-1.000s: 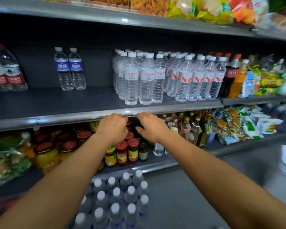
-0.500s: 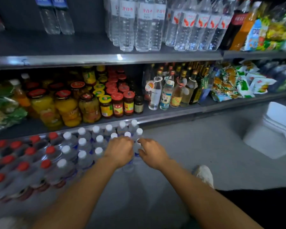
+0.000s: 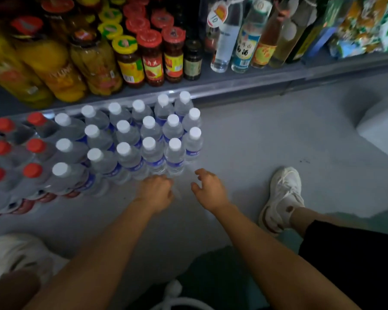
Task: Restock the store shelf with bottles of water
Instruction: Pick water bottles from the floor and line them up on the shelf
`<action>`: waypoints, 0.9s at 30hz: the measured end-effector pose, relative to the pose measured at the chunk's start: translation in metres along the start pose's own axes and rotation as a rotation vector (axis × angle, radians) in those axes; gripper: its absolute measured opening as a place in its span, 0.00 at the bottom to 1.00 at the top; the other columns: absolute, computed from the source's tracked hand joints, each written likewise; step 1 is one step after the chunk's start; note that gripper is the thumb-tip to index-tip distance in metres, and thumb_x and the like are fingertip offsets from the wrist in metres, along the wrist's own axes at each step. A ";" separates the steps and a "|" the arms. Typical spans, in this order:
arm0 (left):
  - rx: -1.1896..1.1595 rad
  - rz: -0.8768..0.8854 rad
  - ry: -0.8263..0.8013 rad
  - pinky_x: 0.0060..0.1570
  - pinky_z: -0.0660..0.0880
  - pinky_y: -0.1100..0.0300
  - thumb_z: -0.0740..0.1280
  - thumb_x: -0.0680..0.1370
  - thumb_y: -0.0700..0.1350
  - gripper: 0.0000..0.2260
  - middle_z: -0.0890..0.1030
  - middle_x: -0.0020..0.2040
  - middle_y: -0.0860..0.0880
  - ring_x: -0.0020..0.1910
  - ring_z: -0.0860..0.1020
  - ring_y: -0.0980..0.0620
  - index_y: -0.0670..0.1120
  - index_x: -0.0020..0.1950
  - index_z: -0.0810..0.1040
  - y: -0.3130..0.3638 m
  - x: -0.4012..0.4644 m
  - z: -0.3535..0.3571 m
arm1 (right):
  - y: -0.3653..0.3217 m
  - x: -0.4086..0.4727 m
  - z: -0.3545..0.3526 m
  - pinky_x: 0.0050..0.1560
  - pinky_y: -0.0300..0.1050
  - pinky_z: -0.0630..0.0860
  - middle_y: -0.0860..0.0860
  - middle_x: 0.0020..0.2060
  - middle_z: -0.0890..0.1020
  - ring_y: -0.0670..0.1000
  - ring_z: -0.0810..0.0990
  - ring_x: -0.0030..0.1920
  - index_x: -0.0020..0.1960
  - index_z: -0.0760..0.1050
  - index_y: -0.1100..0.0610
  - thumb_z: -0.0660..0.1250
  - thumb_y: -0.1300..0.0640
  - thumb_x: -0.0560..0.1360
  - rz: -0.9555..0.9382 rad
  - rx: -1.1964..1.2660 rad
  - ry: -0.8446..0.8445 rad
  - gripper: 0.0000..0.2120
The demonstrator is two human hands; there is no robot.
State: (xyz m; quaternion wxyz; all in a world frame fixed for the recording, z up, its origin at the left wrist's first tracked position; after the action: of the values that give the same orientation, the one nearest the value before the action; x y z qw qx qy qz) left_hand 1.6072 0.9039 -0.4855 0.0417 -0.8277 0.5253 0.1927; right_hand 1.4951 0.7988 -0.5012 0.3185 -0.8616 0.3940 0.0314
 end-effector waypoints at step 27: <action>-0.067 0.002 0.058 0.52 0.74 0.54 0.60 0.77 0.47 0.13 0.78 0.56 0.45 0.54 0.77 0.45 0.44 0.58 0.78 -0.008 0.005 -0.005 | -0.010 0.073 -0.066 0.41 0.44 0.70 0.56 0.48 0.81 0.57 0.79 0.47 0.51 0.72 0.60 0.78 0.50 0.64 0.011 0.159 0.208 0.24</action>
State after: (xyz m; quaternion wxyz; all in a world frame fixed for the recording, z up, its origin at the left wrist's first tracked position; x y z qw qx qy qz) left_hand 1.6176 0.9018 -0.4835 -0.0015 -0.8334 0.5204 0.1861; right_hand 1.5397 0.7175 -0.4654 0.3432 -0.8300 0.4309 -0.0875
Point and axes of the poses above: each hand's wrist, its own x-axis towards the middle knuckle, its own z-axis out of the palm, y = z × x, the point moved 5 cm from there along x, towards the middle knuckle
